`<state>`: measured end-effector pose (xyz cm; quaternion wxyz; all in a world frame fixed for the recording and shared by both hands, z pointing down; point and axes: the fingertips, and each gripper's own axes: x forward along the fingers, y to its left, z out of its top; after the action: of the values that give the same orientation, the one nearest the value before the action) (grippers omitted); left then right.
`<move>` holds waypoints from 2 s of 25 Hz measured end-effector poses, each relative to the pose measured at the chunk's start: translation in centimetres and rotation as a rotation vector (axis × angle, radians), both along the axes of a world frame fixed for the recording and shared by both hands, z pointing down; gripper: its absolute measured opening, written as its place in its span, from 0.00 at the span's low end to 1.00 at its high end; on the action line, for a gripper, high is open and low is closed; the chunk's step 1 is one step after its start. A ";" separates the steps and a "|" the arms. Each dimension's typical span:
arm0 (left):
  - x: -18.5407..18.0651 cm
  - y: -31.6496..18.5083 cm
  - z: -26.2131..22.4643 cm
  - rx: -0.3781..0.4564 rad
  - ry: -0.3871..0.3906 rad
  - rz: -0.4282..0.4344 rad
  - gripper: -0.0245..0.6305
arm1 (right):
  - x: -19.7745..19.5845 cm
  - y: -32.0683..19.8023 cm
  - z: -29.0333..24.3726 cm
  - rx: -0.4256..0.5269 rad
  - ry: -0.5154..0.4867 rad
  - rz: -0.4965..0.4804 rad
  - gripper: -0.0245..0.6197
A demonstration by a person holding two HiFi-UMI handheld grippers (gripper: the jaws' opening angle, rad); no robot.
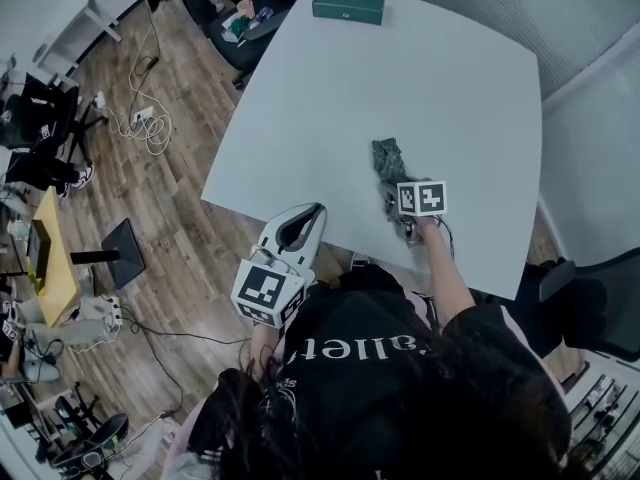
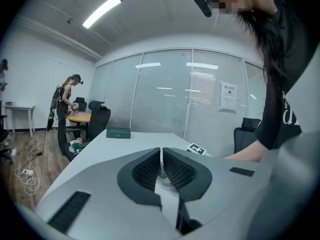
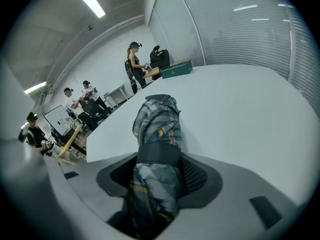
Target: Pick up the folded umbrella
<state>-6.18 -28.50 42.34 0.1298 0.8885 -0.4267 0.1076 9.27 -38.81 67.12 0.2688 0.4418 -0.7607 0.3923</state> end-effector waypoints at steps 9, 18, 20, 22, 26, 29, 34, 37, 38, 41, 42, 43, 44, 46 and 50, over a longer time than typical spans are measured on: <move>0.2 1.4 -0.4 0.012 0.003 0.020 0.08 | -2.2 3.3 -7.8 0.132 -0.134 -0.028 0.41; -0.4 3.5 -0.3 0.015 0.010 0.036 0.08 | -3.5 7.4 -14.1 0.232 -0.197 -0.007 0.41; -0.6 4.0 -0.2 0.015 0.013 0.040 0.08 | -3.6 8.5 -15.0 0.240 -0.205 -0.008 0.41; -0.7 4.7 -0.1 0.016 0.015 0.045 0.08 | -3.8 9.7 -15.6 0.247 -0.211 -0.006 0.41; -1.3 6.0 -0.3 0.019 0.023 0.055 0.08 | -4.1 11.8 -16.8 0.258 -0.211 0.013 0.41; -2.0 7.0 -0.4 0.019 0.027 0.064 0.08 | -4.6 13.4 -17.4 0.263 -0.210 0.024 0.41; -3.6 8.9 -0.5 0.012 0.034 0.082 0.08 | -6.1 16.2 -18.1 0.263 -0.208 0.048 0.41; -4.4 10.5 -0.3 0.008 0.036 0.102 0.08 | -7.0 18.3 -18.3 0.267 -0.212 0.064 0.41; -4.7 11.0 -0.2 0.007 0.037 0.110 0.08 | -7.3 19.0 -18.4 0.269 -0.214 0.069 0.41; -5.4 12.7 0.3 -0.004 0.037 0.138 0.08 | -8.4 21.2 -18.5 0.270 -0.219 0.087 0.41; -5.6 13.3 0.5 -0.007 0.038 0.147 0.08 | -8.8 21.9 -18.5 0.269 -0.220 0.093 0.41; -5.8 13.7 0.6 -0.010 0.040 0.155 0.08 | -9.2 22.5 -18.5 0.267 -0.221 0.098 0.41; -6.0 14.2 0.6 -0.012 0.043 0.162 0.08 | -9.5 23.1 -18.5 0.266 -0.223 0.102 0.41; -6.4 15.1 0.8 -0.018 0.049 0.175 0.08 | -10.0 24.3 -18.5 0.262 -0.223 0.109 0.41; -6.7 16.8 1.3 -0.031 0.060 0.198 0.08 | -10.9 26.7 -18.4 0.249 -0.212 0.116 0.41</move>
<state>-12.90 -11.70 43.69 0.1451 0.9270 -0.3310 0.1000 -1.63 -12.15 48.77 0.1071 0.4710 -0.8006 0.3546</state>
